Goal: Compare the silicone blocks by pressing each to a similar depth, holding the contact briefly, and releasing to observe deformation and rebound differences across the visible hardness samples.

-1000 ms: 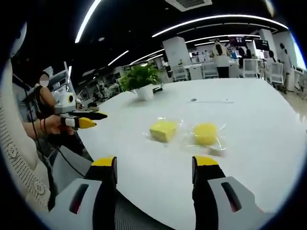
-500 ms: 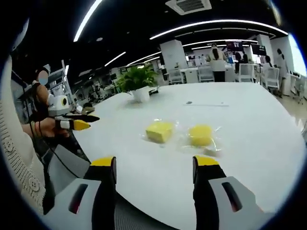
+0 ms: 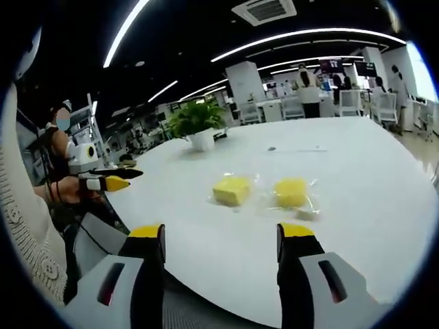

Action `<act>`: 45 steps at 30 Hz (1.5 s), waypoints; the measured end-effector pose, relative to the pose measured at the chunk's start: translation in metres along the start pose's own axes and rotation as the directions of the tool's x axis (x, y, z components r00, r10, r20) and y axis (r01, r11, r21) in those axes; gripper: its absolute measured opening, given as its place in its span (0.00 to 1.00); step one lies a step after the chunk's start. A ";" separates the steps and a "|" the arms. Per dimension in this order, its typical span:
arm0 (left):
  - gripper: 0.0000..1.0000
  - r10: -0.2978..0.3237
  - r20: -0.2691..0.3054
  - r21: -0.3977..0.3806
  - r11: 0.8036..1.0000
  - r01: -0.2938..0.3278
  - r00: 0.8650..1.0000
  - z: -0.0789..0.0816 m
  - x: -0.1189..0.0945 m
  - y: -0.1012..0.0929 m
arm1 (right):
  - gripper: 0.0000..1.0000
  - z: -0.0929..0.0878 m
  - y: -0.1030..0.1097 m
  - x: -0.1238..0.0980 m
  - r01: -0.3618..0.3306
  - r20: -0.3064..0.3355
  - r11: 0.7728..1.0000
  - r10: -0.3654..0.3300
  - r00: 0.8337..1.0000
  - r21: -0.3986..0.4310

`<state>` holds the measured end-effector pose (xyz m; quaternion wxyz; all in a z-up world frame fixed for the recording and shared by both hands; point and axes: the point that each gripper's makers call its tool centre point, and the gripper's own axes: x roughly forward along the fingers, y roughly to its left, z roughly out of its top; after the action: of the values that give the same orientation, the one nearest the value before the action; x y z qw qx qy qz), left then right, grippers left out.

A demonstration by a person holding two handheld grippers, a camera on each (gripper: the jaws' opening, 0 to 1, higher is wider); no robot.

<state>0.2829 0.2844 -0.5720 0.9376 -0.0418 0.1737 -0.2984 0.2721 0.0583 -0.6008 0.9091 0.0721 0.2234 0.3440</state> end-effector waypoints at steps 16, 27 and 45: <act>0.59 0.043 0.050 -0.026 0.999 -0.041 0.998 0.008 -0.007 0.007 | 0.57 0.006 0.006 0.000 -0.017 0.019 1.000 0.017 1.000 -0.017; 0.59 0.055 0.053 -0.019 0.998 -0.054 0.997 0.007 -0.013 0.007 | 0.57 0.003 0.012 0.001 -0.034 0.009 0.999 0.034 0.999 -0.023; 0.59 0.036 0.045 0.002 0.999 -0.036 0.998 0.005 -0.013 0.001 | 0.56 0.002 0.016 0.001 -0.041 0.006 0.999 0.041 0.999 -0.030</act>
<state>0.2752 0.2929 -0.5637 0.9465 -0.0439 0.1531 -0.2808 0.2645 0.0709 -0.5949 0.9037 0.0641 0.2136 0.3655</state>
